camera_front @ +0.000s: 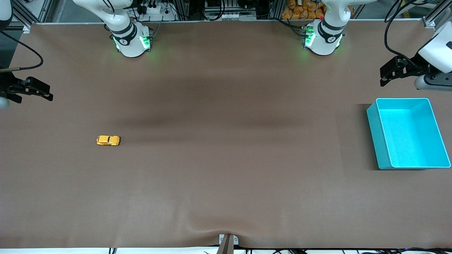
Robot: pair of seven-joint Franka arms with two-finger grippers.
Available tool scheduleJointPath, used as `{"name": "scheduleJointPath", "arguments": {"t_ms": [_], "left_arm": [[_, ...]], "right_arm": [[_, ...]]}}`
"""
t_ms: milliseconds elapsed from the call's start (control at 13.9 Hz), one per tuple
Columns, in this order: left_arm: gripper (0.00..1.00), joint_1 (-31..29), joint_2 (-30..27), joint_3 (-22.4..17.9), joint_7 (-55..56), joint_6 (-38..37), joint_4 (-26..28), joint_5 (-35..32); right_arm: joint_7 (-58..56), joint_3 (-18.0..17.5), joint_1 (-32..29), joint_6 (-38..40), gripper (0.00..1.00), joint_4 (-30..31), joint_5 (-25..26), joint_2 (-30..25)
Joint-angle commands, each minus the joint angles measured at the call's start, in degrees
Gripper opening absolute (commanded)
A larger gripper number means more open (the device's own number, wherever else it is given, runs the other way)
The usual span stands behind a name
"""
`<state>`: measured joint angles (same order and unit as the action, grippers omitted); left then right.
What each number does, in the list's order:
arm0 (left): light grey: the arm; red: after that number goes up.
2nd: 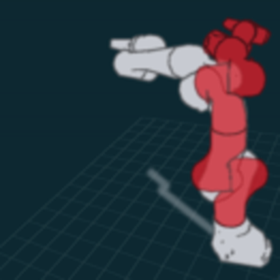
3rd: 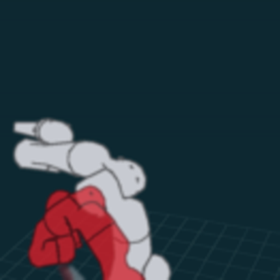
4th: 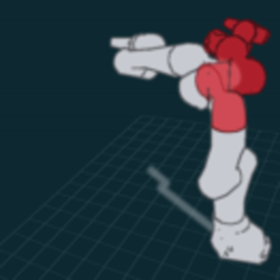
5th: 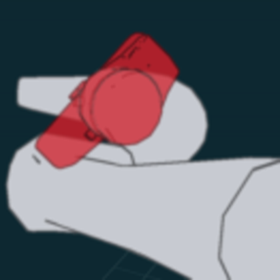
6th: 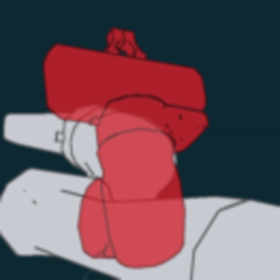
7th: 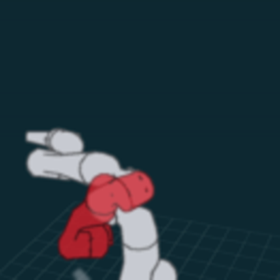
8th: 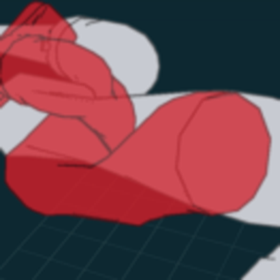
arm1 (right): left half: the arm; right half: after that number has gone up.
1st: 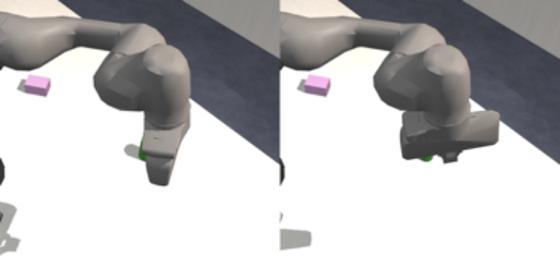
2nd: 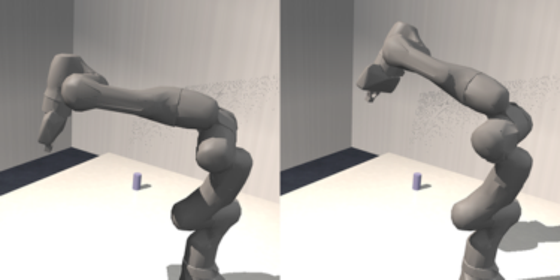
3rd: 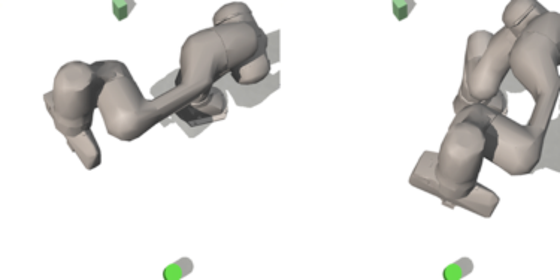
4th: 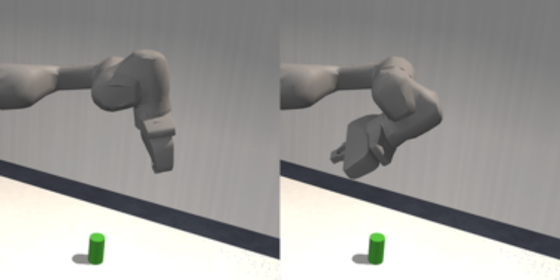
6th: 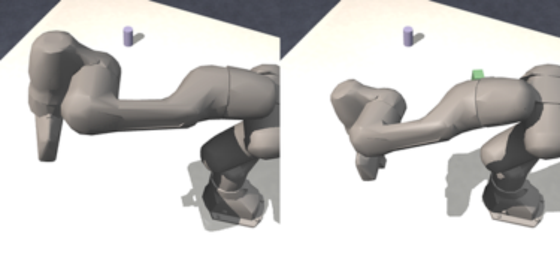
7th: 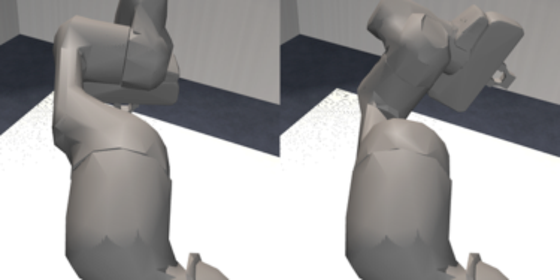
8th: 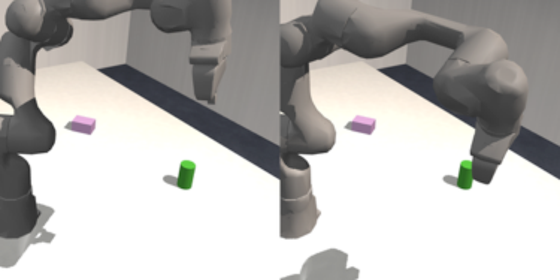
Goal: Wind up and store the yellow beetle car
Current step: 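Move the right gripper over the yellow beetle car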
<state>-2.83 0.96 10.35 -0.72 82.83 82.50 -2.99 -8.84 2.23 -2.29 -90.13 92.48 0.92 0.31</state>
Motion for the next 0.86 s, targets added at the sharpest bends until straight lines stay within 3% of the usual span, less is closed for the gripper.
{"name": "scheduleJointPath", "arguments": {"t_ms": [0,432,648,792], "left_arm": [[1.00,-0.1,-1.0,-0.3,-0.8,-1.1,-0.1,1.4],[1.00,-0.2,-0.5,-0.8,-0.3,-0.3,-0.3,2.6],[1.00,0.5,-0.4,-0.3,0.5,-0.3,-0.3,2.6],[1.00,0.5,-0.4,2.2,0.7,-0.3,-0.3,1.7]], "right_arm": [[0.9,-0.5,-0.3,1.2,1.00,-1.2,0.7,0.4],[1.4,-0.4,-0.5,2.3,1.00,-1.2,1.1,0.4],[14.9,-0.4,-0.3,4.0,1.00,-1.1,1.7,2.1],[16.8,-0.5,-0.4,3.3,1.00,-1.2,2.5,3.7]]}}
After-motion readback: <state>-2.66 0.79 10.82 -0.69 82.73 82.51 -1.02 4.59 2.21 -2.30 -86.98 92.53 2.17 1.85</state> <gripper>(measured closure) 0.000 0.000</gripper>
